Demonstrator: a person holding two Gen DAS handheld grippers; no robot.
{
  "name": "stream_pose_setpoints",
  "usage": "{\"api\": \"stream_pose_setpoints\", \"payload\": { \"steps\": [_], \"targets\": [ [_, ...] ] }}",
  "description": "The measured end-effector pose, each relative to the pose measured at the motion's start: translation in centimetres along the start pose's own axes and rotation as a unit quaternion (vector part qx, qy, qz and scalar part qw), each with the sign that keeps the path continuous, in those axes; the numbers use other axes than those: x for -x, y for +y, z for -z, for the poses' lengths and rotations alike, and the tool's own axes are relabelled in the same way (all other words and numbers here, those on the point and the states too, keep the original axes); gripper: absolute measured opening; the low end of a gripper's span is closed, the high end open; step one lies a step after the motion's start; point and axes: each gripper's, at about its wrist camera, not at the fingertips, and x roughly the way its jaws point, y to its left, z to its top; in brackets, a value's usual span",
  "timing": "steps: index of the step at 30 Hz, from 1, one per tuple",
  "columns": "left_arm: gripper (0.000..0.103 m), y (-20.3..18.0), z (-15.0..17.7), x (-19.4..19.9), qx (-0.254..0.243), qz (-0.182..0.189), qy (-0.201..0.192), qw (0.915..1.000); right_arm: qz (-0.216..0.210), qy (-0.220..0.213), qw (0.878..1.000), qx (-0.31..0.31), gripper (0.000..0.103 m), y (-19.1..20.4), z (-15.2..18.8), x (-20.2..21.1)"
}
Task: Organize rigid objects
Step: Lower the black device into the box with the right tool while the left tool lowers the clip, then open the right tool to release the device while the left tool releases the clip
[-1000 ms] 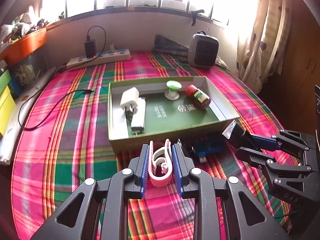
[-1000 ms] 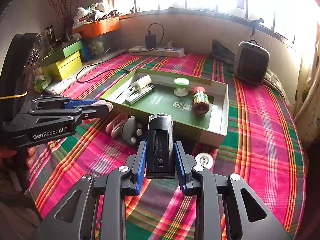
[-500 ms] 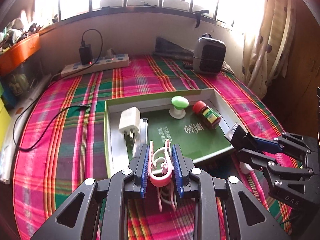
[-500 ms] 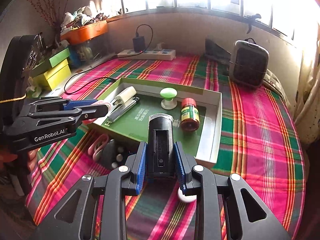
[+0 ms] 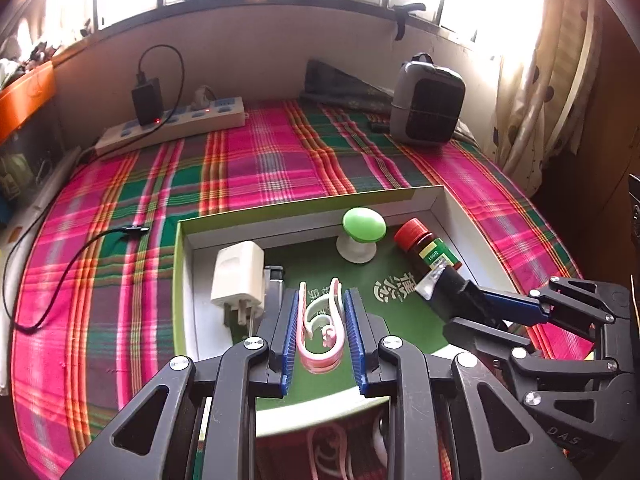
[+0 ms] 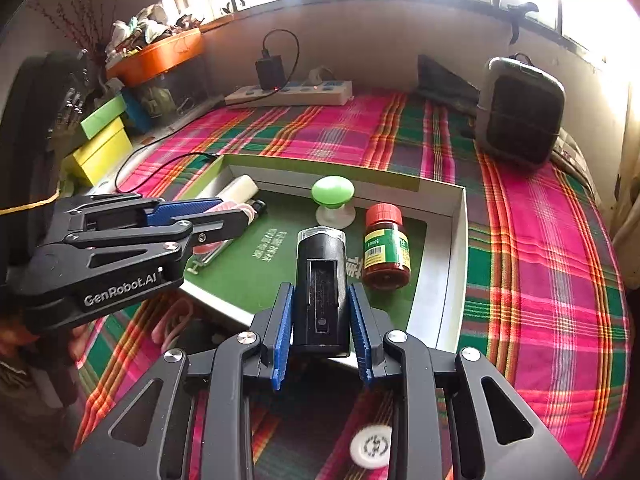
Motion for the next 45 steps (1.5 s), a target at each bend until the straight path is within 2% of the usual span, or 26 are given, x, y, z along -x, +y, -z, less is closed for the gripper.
{"api": "stream_pose_setpoints", "payload": {
  "steps": [13,23,32,45],
  "targets": [
    [0.022,0.1,-0.5,-2.4,-0.004,-0.005,0.022,0.9997,0.002,0.024,1.0,0.002,0.028,-0.6,-0.6,-2.5],
    [0.022,-0.2,-0.5,-3.5,-0.01,-0.013,0.031,0.9994,0.032,0.024,0.999,-0.003,0.028,-1.4,-0.9,-3.2],
    [0.022,-0.2,-0.3,-4.2,-0.012,-0.019,0.039,0.999,0.077,0.022,0.997,0.012,0.028,-1.4,-1.1,-3.6],
    [0.022,-0.2,-0.1,-4.4,-0.011,-0.017,0.041,0.999,0.097,0.017,0.995,0.017,0.029,-1.6,-1.0,-3.9]
  ]
}}
